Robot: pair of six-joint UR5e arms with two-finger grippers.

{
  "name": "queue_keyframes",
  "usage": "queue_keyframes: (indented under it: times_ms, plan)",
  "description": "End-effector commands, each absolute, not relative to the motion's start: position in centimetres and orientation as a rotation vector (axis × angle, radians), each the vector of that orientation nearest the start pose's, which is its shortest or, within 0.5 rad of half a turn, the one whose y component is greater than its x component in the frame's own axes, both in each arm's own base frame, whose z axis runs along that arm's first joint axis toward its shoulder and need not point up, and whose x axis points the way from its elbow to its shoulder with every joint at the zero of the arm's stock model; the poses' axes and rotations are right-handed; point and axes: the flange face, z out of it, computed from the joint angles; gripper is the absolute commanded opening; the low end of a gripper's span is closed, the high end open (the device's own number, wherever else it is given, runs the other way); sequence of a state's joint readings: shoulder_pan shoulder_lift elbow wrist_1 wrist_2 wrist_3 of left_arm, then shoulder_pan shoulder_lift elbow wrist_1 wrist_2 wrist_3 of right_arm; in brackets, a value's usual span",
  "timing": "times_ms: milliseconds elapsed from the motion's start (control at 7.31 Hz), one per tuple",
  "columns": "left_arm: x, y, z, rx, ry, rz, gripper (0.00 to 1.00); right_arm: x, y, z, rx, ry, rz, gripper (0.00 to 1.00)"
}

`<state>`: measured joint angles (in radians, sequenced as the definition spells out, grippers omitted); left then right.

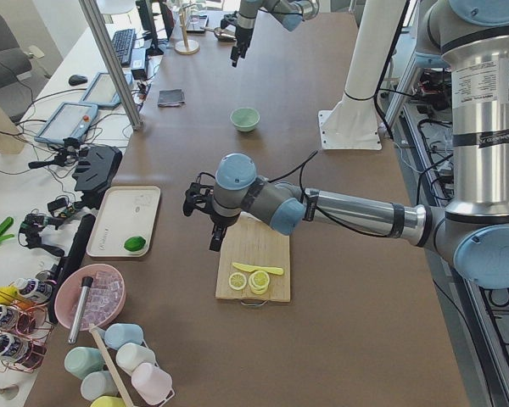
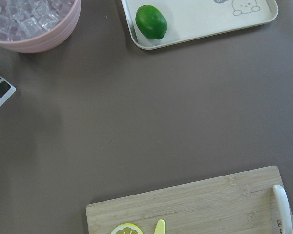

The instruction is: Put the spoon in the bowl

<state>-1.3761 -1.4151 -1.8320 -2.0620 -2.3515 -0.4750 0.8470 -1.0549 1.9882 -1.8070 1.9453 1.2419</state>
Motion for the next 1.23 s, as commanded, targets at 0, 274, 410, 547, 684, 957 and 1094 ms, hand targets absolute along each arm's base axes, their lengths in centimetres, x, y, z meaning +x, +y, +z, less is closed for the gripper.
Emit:
queue_keyframes:
  times_ms: [0, 274, 410, 547, 684, 957, 1094]
  plan:
    - [7.2, -42.7, 54.7, 0.234, 0.964, -0.063, 0.99, -14.2, -52.8, 33.4, 0.101, -0.758, 0.11, 1.0]
    - [11.1, -42.6, 54.8, 0.238, 0.913, -0.055, 0.99, -3.2, -51.3, 41.0, 0.116, -0.756, 0.044, 1.0]
    - [14.4, -42.3, 54.3, 0.229, 0.909, -0.061, 0.99, 1.3, -50.1, 45.0, 0.109, -0.791, 0.013, 1.0]
    - [18.2, -41.5, 53.7, 0.217, 0.915, -0.078, 0.99, 5.6, -48.8, 49.0, 0.112, -0.795, 0.007, 1.0]
    - [21.5, -41.1, 53.0, 0.219, 0.907, -0.075, 0.98, 9.1, -47.2, 52.2, 0.117, -0.789, 0.011, 1.0]
    - [26.5, -41.8, 53.5, 0.226, 0.883, -0.036, 0.97, 10.3, -45.6, 54.0, 0.102, -0.785, 0.029, 1.0]
    - [28.3, -42.3, 53.5, 0.234, 0.874, -0.022, 0.97, 10.3, -45.6, 54.1, 0.099, -0.784, 0.031, 1.0]
